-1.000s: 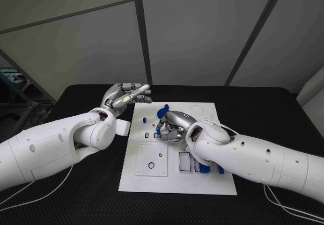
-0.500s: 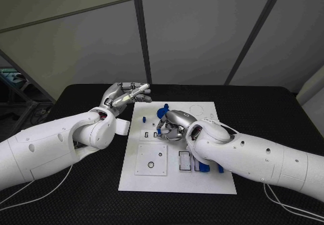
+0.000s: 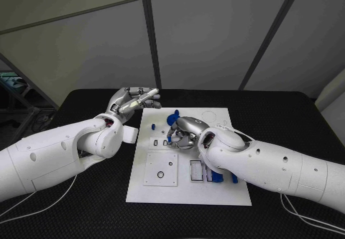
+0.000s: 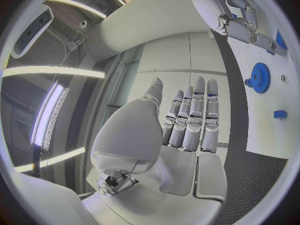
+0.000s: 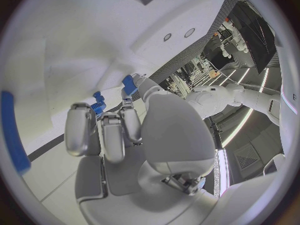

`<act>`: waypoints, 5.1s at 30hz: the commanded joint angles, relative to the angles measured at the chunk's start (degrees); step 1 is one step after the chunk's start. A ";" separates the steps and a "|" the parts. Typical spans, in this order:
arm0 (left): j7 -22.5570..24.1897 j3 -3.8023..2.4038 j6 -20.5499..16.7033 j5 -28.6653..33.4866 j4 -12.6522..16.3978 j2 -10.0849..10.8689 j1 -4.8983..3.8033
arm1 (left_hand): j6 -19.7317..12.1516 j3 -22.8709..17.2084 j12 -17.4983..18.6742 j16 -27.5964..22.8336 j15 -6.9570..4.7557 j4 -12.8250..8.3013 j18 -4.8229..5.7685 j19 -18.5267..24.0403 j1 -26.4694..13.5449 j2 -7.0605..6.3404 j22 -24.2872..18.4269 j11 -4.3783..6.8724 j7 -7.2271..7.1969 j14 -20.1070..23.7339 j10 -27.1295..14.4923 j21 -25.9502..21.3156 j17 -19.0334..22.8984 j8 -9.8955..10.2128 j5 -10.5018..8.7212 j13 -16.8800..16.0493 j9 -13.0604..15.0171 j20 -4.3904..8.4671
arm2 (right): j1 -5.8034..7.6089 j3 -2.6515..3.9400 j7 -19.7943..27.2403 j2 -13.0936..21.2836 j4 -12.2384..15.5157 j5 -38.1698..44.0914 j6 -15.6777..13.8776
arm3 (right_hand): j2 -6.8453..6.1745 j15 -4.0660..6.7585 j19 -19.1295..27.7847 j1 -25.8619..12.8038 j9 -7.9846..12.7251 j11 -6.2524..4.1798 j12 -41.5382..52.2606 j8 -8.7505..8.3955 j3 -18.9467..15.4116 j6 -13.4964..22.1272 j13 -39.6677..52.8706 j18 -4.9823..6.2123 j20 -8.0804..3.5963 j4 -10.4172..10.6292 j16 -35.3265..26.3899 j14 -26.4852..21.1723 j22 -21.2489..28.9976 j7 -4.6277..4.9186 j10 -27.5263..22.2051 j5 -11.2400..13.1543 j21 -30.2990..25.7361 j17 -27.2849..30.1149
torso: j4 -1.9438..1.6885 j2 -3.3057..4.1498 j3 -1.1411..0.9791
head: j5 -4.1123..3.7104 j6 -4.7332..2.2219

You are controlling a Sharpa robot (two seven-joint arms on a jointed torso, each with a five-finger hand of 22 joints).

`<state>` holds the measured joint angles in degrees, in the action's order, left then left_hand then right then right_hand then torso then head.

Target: Assemble the parts on the task board

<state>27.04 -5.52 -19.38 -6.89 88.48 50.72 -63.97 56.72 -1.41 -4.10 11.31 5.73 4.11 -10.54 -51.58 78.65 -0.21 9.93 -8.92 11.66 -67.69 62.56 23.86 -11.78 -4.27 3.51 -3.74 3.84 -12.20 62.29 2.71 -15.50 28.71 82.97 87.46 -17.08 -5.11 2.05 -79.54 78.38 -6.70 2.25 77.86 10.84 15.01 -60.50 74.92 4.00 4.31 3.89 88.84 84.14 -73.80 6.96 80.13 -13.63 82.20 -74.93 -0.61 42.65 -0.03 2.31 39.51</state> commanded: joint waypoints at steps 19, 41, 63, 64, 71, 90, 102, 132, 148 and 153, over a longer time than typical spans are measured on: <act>0.04 -0.05 0.60 -0.30 0.00 0.00 -0.08 | 0.29 0.02 0.11 -0.33 -0.11 -0.44 0.06 0.26 -0.16 0.24 -0.11 0.24 0.09 0.32 0.00 -0.15 -0.08 0.40 -0.35 0.04 -0.03 0.02 | -0.16 -0.20 -0.88 0.10 -0.02 0.65 2.20 | -1.33 -1.52 0.79 -2.00 0.95 1.33 -2.56 -2.15 -0.58 4.03 -1.60 -0.27 1.32 0.31 0.00 5.20 0.85 1.54 -2.58 0.90 -0.72 -12.11 | -0.04 0.01 0.00 | -0.23 0.15; -0.89 -0.05 0.77 -0.66 -0.28 -0.01 -0.08 | 0.98 -0.01 -0.86 -0.40 -0.60 -0.76 -0.03 0.06 -0.52 0.52 -0.12 1.02 -0.55 -0.21 3.04 0.09 -0.50 0.30 -0.36 -0.22 0.01 0.23 | -0.17 -0.20 0.22 0.35 0.58 1.11 -5.12 | -3.84 -3.42 2.09 -0.59 2.67 3.36 -4.60 -3.82 -12.63 11.32 -4.94 0.11 3.27 6.37 -0.08 5.13 2.42 3.63 -6.04 4.65 -1.81 -11.95 | -0.06 -0.02 -0.04 | -0.26 0.27; -28.29 -0.06 12.30 -26.51 -2.65 1.22 -0.66 | 6.35 5.54 -13.80 54.57 -7.72 3.27 0.25 -14.17 -6.56 -0.65 11.96 6.98 -5.31 -17.33 17.25 21.32 -49.12 -3.40 -0.33 -12.35 1.87 7.84 | 2.94 1.08 18.11 11.66 9.73 -18.98 -5.79 | 0.32 -1.90 8.04 6.83 1.88 1.65 -8.50 1.19 -10.82 5.30 -10.16 1.98 2.01 5.77 -3.47 3.29 11.17 1.75 -9.63 1.79 -7.19 -5.16 | 0.40 -1.54 -0.28 | 0.61 0.48; -29.84 -0.06 12.67 -27.59 -2.76 1.21 -0.76 | 6.20 5.90 -15.15 56.90 -7.78 3.45 0.21 -14.06 -6.60 -0.69 12.96 7.26 -5.39 -17.35 16.73 22.66 -51.50 -3.88 -0.47 -13.77 2.16 8.00 | 3.08 1.37 17.69 12.51 10.16 -19.58 -4.95 | 0.30 -1.84 8.55 6.66 1.85 1.58 -9.03 1.33 -10.82 5.05 -10.76 2.12 1.94 5.77 -3.87 3.08 11.94 1.67 -10.05 1.74 -7.67 -4.39 | 0.44 -1.64 -0.29 | 0.66 0.45; -41.18 -0.04 17.27 -36.33 -4.13 0.09 -2.38 | 6.69 9.10 -24.87 62.31 -8.52 7.97 1.85 -17.09 -11.02 0.05 27.65 8.14 -6.50 -17.36 14.76 34.82 -57.08 -8.35 -0.23 -22.78 5.20 8.68 | 3.99 2.57 16.32 17.52 11.66 -23.97 -3.01 | -0.07 -1.45 8.51 4.93 1.72 1.18 -9.27 2.00 -11.41 4.20 -11.26 2.14 1.55 6.15 -4.08 3.15 12.30 1.24 -9.62 1.81 -8.16 -4.37 | 0.97 -2.39 -0.54 | 1.23 0.90; -57.35 2.37 28.00 -47.61 -9.35 -7.85 -10.01 | 2.23 13.07 -34.30 63.28 -8.73 12.42 2.30 -16.12 -11.81 0.75 34.29 8.48 -7.08 -17.03 8.76 40.06 -58.06 -18.40 -0.52 -30.60 13.21 8.67 | 4.55 2.89 16.23 18.43 9.44 -27.34 -9.17 | -0.39 -1.34 7.65 4.16 1.94 1.14 -9.32 1.87 -11.98 5.44 -11.63 2.00 1.33 6.13 -3.73 3.56 11.87 1.26 -9.35 1.27 -7.99 -5.23 | 1.44 -3.20 -1.22 | 2.56 1.91; -59.87 5.93 31.26 -48.74 -12.51 -12.36 -11.47 | 2.34 13.71 -35.39 64.48 -9.19 12.51 2.97 -18.11 -12.24 1.25 38.81 9.00 -7.64 -17.81 9.51 43.02 -59.42 -20.22 -0.49 -31.07 14.76 9.06 | 4.56 2.88 18.03 18.44 8.44 -29.43 -13.15 | -0.61 -1.48 16.52 4.27 2.09 1.34 -21.78 2.14 -11.51 6.88 -26.07 4.62 1.48 6.09 -11.95 -0.18 25.96 1.51 -18.52 0.36 -18.08 6.89 | 1.39 -3.12 -1.17 | 2.53 2.02; -59.77 7.48 36.68 -48.80 -15.15 -16.48 -11.70 | 1.80 12.91 -36.08 64.53 -9.47 11.58 3.23 -18.47 -9.74 2.41 41.01 9.31 -7.96 -17.97 9.66 44.55 -59.52 -21.77 -0.38 -31.33 16.39 9.36 | 4.56 2.88 19.53 17.22 6.27 -32.73 -14.38 | -1.27 -1.73 23.29 4.50 2.19 1.54 -30.61 2.60 -10.21 7.55 -36.53 6.55 1.75 6.63 -22.43 -4.31 38.77 1.73 -21.73 -0.69 -29.35 18.69 | 1.37 -3.02 -1.13 | 2.29 3.01; -59.37 7.62 36.60 -48.62 -15.63 -16.89 -11.69 | 1.79 11.89 -36.24 64.55 -9.55 11.09 3.35 -18.62 -8.22 3.26 41.95 9.44 -8.09 -18.00 9.79 45.12 -59.56 -22.27 -0.36 -31.36 16.95 9.44 | 4.55 2.88 19.31 16.78 5.95 -32.60 -13.85 | -1.21 -1.76 23.20 4.56 2.20 1.57 -30.82 2.67 -9.95 7.66 -36.97 6.54 1.78 6.72 -22.99 -4.47 39.03 1.77 -21.91 -1.30 -29.78 19.14 | 1.36 -3.07 -1.14 | 2.24 3.41; -59.26 7.62 36.90 -48.53 -15.87 -17.09 -11.69 | 1.60 10.35 -36.21 64.53 -9.65 9.98 3.37 -18.57 -6.15 4.08 42.37 9.54 -8.17 -18.01 9.78 45.37 -59.56 -22.56 -0.36 -31.29 17.39 9.53 | 4.55 2.87 19.18 16.67 5.87 -32.60 -13.61 | -1.18 -1.77 23.15 4.58 2.19 1.58 -30.88 2.72 -9.83 7.67 -37.16 6.54 1.79 6.77 -23.24 -4.55 39.14 1.78 -21.96 -1.58 -29.96 19.35 | 1.35 -3.04 -1.18 | 2.25 3.50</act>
<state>-32.47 2.11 16.72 -55.25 72.69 33.74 -75.57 58.55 9.37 -40.16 75.68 -3.47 14.12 -7.85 -70.12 71.88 4.00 52.23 0.20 3.66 -84.06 72.31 68.92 -71.26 -26.64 3.02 -35.04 21.16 -2.87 66.75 5.54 3.42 45.44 88.82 55.00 -30.90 -6.09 0.41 -56.10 82.86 -4.58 3.69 47.35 13.29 4.88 -53.29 37.83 9.81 6.02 10.59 65.85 80.03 -34.72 8.71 58.44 -14.97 52.52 -55.63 0.73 39.60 -1.18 4.58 42.97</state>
